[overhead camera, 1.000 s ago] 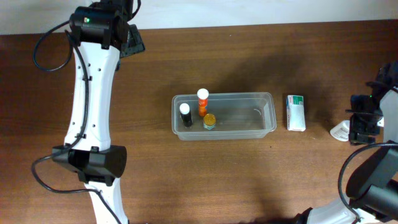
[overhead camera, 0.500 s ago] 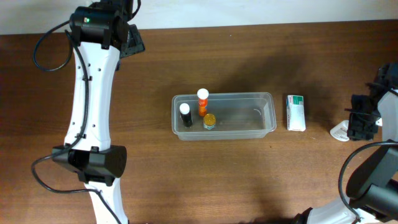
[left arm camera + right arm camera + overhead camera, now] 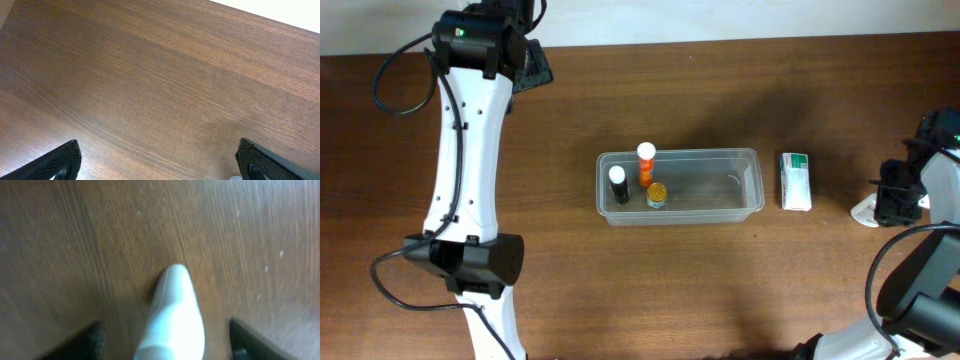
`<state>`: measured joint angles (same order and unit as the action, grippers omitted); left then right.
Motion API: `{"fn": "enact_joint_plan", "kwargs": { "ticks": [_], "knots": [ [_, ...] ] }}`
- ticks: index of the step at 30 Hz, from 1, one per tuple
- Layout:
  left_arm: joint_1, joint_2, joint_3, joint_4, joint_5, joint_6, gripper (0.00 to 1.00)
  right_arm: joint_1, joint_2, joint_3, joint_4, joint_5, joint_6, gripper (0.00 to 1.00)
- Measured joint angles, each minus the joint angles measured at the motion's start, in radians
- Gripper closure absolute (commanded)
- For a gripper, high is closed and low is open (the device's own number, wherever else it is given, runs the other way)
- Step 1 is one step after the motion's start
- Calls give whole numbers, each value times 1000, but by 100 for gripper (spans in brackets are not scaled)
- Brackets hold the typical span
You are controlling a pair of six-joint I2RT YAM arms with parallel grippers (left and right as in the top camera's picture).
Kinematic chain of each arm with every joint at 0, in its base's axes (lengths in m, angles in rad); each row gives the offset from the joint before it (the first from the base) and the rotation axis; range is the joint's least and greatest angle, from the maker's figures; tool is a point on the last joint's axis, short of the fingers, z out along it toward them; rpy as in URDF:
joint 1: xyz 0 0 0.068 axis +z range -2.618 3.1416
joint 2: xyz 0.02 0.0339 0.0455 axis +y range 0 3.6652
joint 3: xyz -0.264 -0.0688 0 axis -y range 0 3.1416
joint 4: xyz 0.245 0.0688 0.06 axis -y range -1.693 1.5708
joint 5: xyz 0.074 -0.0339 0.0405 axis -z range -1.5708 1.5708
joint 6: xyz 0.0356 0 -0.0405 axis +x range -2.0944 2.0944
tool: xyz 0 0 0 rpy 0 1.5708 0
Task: Pack container
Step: 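Lower right gripper over the clear spray bottle and grasp it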
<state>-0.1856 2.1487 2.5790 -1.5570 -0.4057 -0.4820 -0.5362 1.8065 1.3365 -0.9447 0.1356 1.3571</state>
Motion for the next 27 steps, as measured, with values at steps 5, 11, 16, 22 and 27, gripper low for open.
{"fn": "enact_joint_plan", "kwargs": {
  "ticks": [5,11,16,22,27],
  "knots": [
    [0,0,0,0,0,0,1,0,5,0,7,6,2,66],
    [0,0,0,0,0,0,1,0,5,0,0,6,-3,82],
    [0,0,0,0,0,0,1,0,5,0,2,6,-60,87],
    [0,0,0,0,0,0,1,0,5,0,19,6,-218,96],
    [0,0,0,0,0,0,1,0,5,34,18,5,-443,96]
  ]
}}
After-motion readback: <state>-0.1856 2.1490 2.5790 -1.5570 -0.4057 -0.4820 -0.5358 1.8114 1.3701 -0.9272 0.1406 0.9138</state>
